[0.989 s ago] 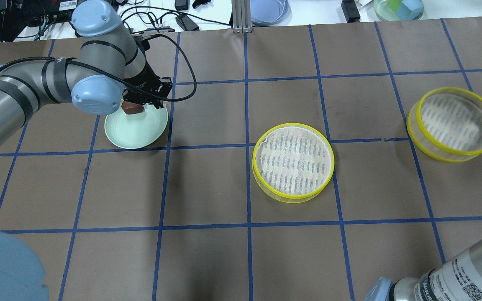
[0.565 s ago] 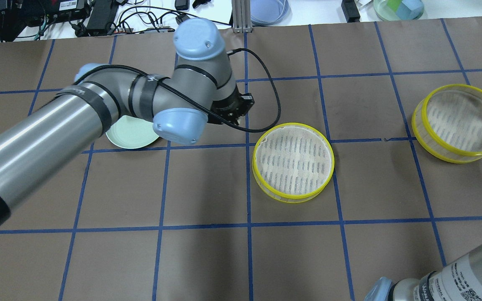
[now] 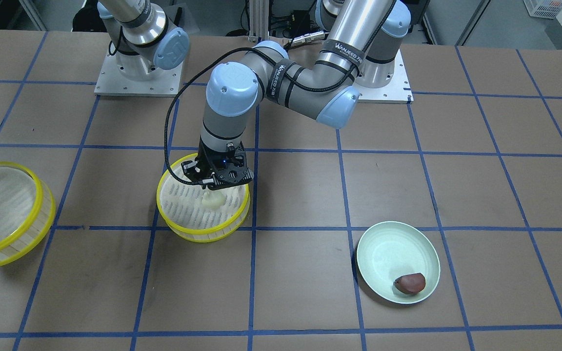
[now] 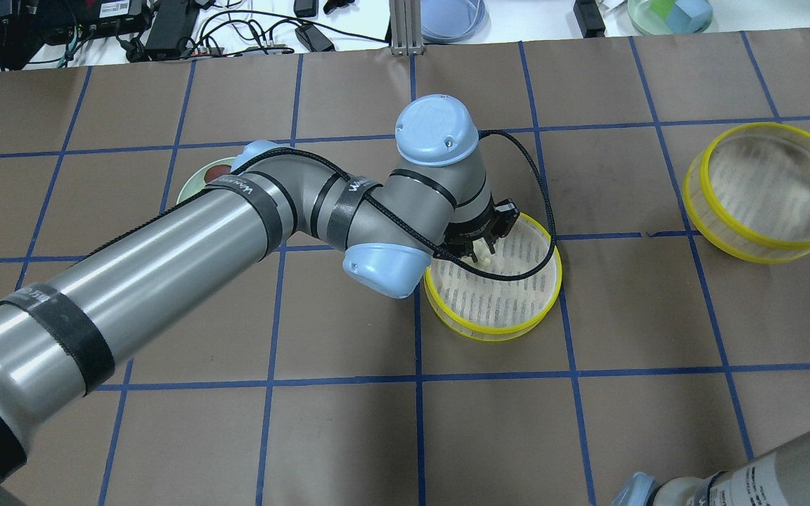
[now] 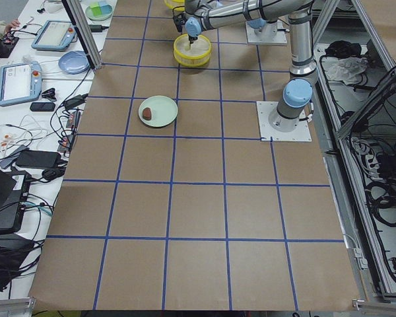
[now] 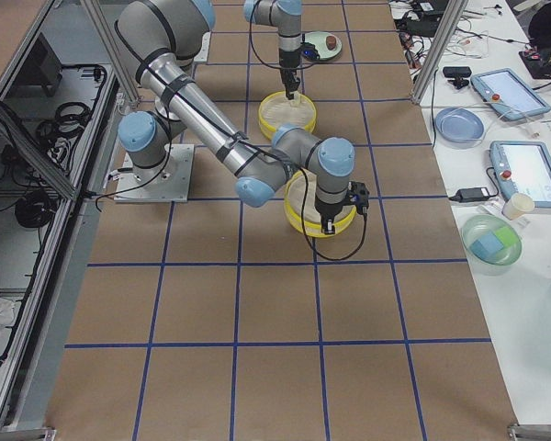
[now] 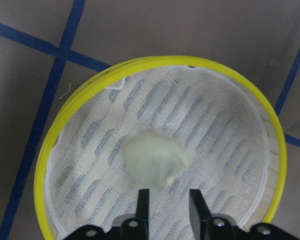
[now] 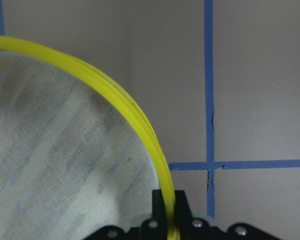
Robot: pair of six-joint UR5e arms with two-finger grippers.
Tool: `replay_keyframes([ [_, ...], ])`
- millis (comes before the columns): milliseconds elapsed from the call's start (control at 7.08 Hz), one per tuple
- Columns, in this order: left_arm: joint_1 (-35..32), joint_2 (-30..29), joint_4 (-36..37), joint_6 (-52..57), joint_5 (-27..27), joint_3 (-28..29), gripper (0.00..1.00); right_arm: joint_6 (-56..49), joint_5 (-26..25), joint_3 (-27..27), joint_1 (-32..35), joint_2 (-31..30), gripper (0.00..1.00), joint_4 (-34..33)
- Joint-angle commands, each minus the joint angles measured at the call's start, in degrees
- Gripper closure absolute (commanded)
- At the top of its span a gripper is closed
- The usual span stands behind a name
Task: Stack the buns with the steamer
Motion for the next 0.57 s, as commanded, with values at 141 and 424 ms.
replay_keyframes([
  [141,0.74,2.84,-0.08,2.17,0.96,0.51,0.00,10.25,-0.27,0.00,7.52,-7.60,0.93,9.45],
  [424,7.21,7.67,-3.75,12.44,9.56,0.60,0.00,17.37,-1.85,0.00,12.79,-9.01,0.93,12.18],
])
